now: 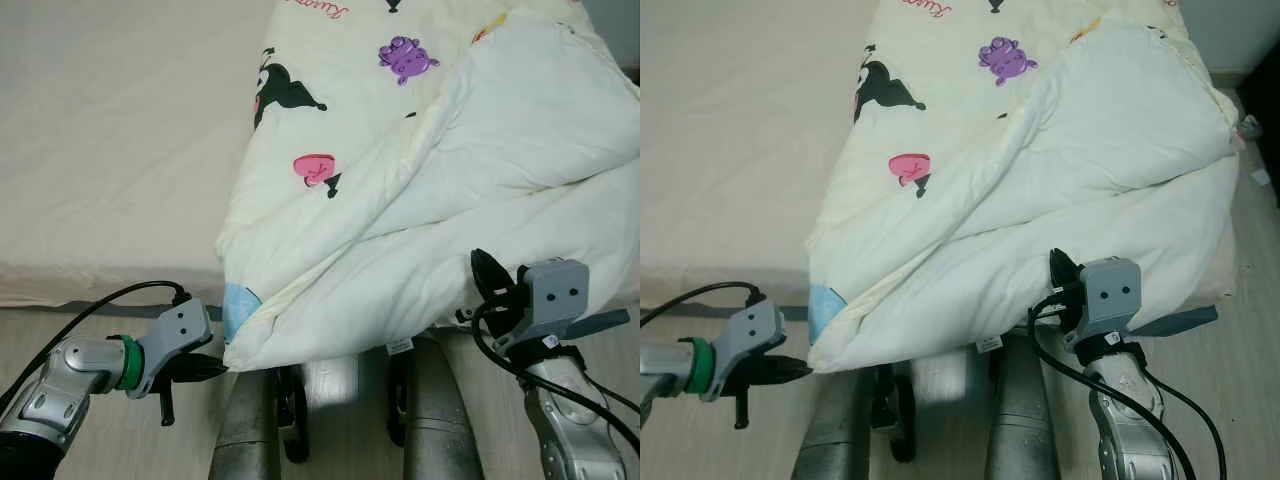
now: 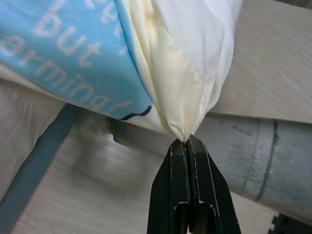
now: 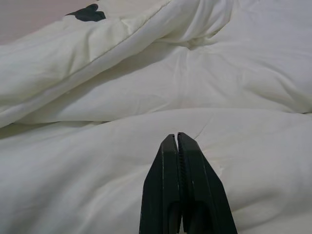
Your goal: Clean up the room
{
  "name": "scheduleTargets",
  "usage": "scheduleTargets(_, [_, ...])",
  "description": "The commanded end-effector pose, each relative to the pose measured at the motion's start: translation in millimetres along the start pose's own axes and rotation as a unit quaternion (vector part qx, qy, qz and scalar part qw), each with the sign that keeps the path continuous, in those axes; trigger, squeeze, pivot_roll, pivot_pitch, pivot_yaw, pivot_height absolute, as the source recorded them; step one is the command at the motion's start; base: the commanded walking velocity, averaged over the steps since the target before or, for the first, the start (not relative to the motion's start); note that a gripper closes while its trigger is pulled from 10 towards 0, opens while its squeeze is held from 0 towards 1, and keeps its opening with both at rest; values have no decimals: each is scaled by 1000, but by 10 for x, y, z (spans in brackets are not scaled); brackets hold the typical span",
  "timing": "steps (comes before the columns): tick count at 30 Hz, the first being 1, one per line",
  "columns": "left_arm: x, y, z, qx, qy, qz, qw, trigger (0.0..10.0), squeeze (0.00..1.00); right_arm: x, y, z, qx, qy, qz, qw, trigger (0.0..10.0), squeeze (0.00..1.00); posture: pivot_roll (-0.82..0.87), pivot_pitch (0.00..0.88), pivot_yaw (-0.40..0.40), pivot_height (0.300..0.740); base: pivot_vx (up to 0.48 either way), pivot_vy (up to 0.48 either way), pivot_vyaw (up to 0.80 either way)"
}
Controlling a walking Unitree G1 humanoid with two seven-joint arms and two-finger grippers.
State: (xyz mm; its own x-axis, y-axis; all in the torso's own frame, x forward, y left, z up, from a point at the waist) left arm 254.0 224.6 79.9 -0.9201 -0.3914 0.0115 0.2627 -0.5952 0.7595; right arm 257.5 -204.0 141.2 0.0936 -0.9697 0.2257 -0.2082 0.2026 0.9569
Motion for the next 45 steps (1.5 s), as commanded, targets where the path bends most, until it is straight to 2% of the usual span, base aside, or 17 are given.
scheduleTargets(1, [162,-317,11,-51,-46,55,996,10000,1000,-41,-82,50,-14,0,-8,1000,10000,0,-44,271,177,628,0,0,0])
scheduleTargets(8, [105,-304,35,-54,-24,39,997,10000,1000,-49,-84,39,-13,2,-9,1000,10000,0,-43,274,176,628,0,0,0])
scheduleTargets(9, [103,-336,52,-72,-24,31,997,10000,0,-50,-86,38,-13,3,-9,1000,10000,0,-43,274,175,628,0,0,0])
scheduleTargets(14, [83,-408,113,-118,-25,2,993,10000,0,-54,-83,42,-11,5,-10,1000,10000,0,-44,274,174,628,0,0,0])
scheduleTargets(16, [-396,-89,177,-17,170,-17,985,10000,0,12,-49,48,-1,-23,-18,1000,10000,0,-48,269,172,628,0,0,0])
scheduleTargets(17, [-396,-89,177,-17,170,-17,985,10000,0,12,-49,48,-1,-23,-18,1000,10000,0,-48,269,172,628,0,0,0])
scheduleTargets(19, [-726,257,290,110,311,21,944,10000,0,103,-90,58,-24,-67,-7,997,10000,0,-53,266,168,628,0,0,0])
scheduleTargets(20, [-726,257,290,110,311,21,944,10000,0,103,-90,58,-24,-67,-7,997,10000,0,-53,266,168,628,0,0,0])
scheduleTargets(22, [-841,536,342,219,350,72,908,10000,0,296,-184,141,-66,-180,10,981,10000,0,-57,264,169,628,0,0,0])
scheduleTargets(23, [-841,536,342,219,350,72,908,10000,0,296,-184,141,-66,-180,10,981,10000,0,-57,264,169,628,0,0,0])
scheduleTargets(25, [-782,702,259,292,321,99,896,10000,0,371,-223,265,-72,-245,12,967,10000,0,-62,258,175,628,0,0,0])
scheduleTargets(28, [-674,781,146,323,279,105,898,10000,0,364,-236,368,-65,-266,10,962,10000,67,-67,258,179,628,0,0,0])
scheduleTargets(29, [-598,804,61,329,254,104,904,10000,0,381,-259,458,-66,-288,2,955,10000,945,-69,257,181,628,0,0,0])
scheduleTargets(30, [-526,819,-21,332,232,104,909,10000,0,417,-290,554,-69,-311,-7,948,10000,1000,-72,257,184,628,0,0,0])
scheduleTargets(34, [-450,845,-132,339,209,103,911,10000,0,459,-333,654,-70,-329,-28,941,10000,1000,-76,258,188,628,0,0,0])
scheduleTargets(37, [-372,908,-250,352,188,109,910,10000,0,462,-383,638,-64,-289,-71,952,10000,1000,-81,260,193,628,0,0,0])
scheduleTargets(45, [-285,961,-370,353,168,107,914,10000,0,481,-457,624,-88,-234,-82,965,10000,1000,-89,263,191,628,0,0,0])
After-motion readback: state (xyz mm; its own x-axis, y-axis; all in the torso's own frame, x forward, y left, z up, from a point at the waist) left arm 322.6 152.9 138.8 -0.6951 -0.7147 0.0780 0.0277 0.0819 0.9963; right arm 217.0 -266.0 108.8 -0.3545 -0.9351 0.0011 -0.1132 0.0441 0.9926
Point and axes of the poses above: a point about 5 cm out from each wrist's last joint towards the gripper, its own z axis pointing back from the gripper into the wrist, its own y axis along the axis of the wrist's last joint, x = y × z, the point moved 1 cm from there along -z, pointing out of the wrist towards the gripper, and after that the axes turned 4 degrees about z, right-handed, at the moved point
